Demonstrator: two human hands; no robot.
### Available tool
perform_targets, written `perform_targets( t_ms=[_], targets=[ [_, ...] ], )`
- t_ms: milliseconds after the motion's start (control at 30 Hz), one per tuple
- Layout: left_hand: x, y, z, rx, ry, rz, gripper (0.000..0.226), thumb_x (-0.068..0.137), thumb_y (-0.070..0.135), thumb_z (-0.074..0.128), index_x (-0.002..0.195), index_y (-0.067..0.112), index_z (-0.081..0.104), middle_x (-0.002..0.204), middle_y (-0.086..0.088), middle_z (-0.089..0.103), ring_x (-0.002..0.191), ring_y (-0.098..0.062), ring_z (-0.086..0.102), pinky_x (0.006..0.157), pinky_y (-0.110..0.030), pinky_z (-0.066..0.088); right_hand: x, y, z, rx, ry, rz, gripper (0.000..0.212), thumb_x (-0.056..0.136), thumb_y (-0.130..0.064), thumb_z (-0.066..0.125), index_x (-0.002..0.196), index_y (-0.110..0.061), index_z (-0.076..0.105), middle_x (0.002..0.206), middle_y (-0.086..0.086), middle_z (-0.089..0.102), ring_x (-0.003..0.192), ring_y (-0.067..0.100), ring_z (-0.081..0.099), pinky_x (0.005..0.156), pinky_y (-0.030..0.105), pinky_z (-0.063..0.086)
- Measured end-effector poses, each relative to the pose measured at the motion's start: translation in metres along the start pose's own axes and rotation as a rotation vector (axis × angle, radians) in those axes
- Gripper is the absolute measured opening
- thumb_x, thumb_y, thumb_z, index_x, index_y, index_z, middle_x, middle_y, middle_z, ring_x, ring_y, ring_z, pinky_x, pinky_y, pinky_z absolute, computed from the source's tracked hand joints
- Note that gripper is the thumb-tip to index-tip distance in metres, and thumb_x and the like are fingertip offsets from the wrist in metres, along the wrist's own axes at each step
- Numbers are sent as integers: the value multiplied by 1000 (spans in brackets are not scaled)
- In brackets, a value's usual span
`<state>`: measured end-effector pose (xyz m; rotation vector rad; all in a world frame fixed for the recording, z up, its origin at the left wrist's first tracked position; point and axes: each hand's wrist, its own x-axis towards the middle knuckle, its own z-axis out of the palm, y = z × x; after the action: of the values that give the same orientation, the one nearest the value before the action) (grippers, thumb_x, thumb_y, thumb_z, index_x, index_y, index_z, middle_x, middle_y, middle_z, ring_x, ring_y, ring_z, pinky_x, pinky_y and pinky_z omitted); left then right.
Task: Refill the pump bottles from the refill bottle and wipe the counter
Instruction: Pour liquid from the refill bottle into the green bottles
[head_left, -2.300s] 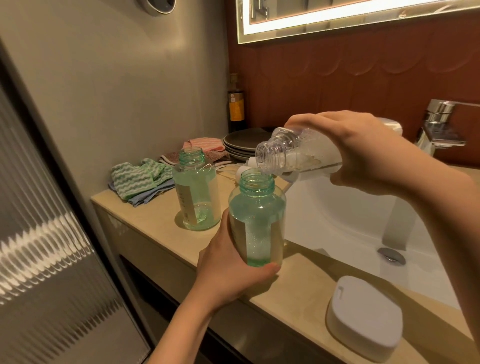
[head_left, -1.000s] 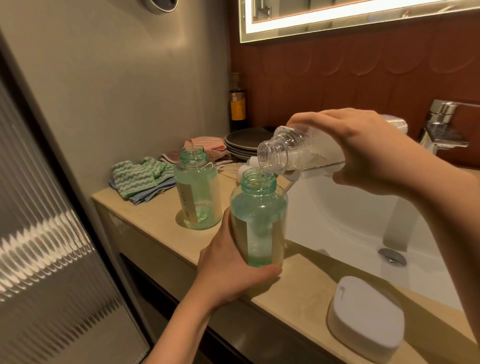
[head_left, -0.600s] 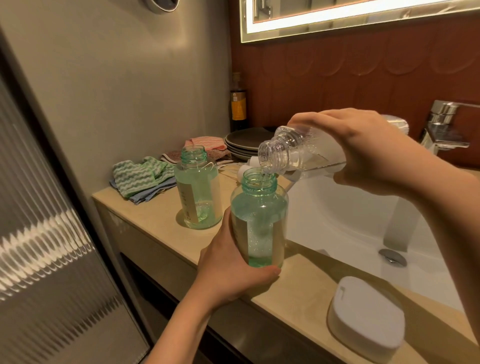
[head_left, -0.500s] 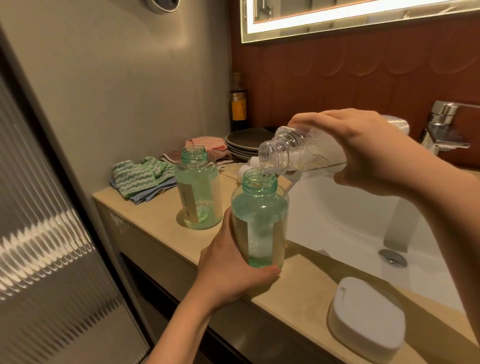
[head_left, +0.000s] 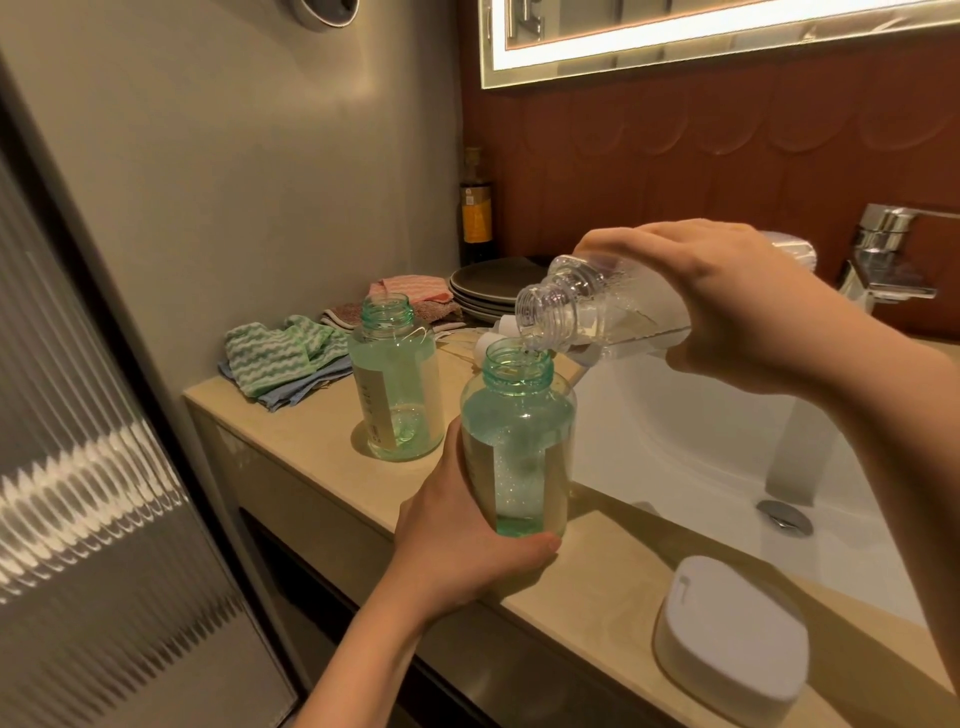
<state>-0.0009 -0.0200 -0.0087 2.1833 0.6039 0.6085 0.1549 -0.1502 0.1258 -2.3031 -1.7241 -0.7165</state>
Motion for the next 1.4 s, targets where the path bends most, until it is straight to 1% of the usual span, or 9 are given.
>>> perform_targets(
  t_ms=[233, 400, 633, 767, 867, 967, 1133, 1267, 1400],
  targets=[
    [-1, 0, 0, -6, 1, 8, 87, 31, 62, 67, 100, 75, 14, 103, 41, 44, 103, -4, 50, 94, -29, 41, 1, 1, 1, -13, 10, -10, 98, 65, 5, 75, 143, -32, 29, 133, 4, 52, 118, 28, 48, 98, 43, 39],
    [-1, 0, 0, -4, -1, 5, 86, 31, 62, 66, 98, 76, 13, 99, 42, 44, 98, -1, 48, 91, -26, 40, 1, 1, 2, -17, 12, -15, 98, 64, 5, 75, 143, -32, 29, 133, 4, 53, 118, 29, 48, 99, 44, 40],
    [-1, 0, 0, -24, 0, 3, 87, 32, 61, 67, 100, 75, 15, 100, 43, 44, 101, -2, 49, 93, -27, 41, 0, 2, 2, -17, 20, -18, 97, 66, 3, 75, 143, -33, 29, 135, 3, 51, 121, 27, 46, 101, 43, 36],
    [0, 0, 1, -24, -4, 3, 88, 32, 61, 67, 101, 75, 14, 101, 43, 43, 102, -3, 48, 94, -28, 40, 0, 2, 2, 24, -1, 3, 99, 66, 1, 76, 144, -35, 27, 135, 2, 50, 120, 26, 46, 99, 42, 38],
    [-1, 0, 1, -28, 2, 2, 88, 31, 60, 68, 99, 76, 14, 101, 43, 44, 102, -3, 49, 95, -29, 42, -1, 3, 3, 72, -49, 33, 101, 66, -2, 77, 144, -38, 23, 133, 0, 50, 116, 23, 47, 94, 33, 41],
    [-1, 0, 0, -33, 3, -3, 87, 31, 60, 69, 98, 76, 15, 101, 41, 46, 101, -4, 51, 96, -33, 44, -2, 5, 3, 143, -103, 71, 103, 65, -3, 79, 144, -39, 23, 131, -2, 51, 111, 18, 47, 87, 25, 39],
    [-1, 0, 1, -44, 4, -1, 87, 32, 59, 70, 99, 76, 17, 103, 39, 48, 104, -5, 53, 96, -36, 45, -3, 10, 8, 281, -181, 101, 104, 61, -5, 82, 140, -40, 26, 129, -3, 51, 112, 18, 46, 89, 30, 43],
    [-1, -1, 1, -51, 8, 0, 88, 32, 59, 70, 100, 76, 17, 103, 41, 48, 104, -5, 53, 96, -34, 44, -3, 14, 13, 336, -218, 126, 105, 58, -5, 82, 137, -45, 26, 118, -8, 50, 103, 16, 46, 80, 28, 45],
    [-1, -1, 0, -58, 11, -9, 87, 32, 59, 70, 99, 76, 18, 102, 40, 49, 103, -5, 53, 95, -34, 45, -4, 18, 15, 342, -231, 142, 105, 57, -4, 82, 136, -47, 27, 112, -8, 49, 100, 18, 48, 76, 29, 47]
  ],
)
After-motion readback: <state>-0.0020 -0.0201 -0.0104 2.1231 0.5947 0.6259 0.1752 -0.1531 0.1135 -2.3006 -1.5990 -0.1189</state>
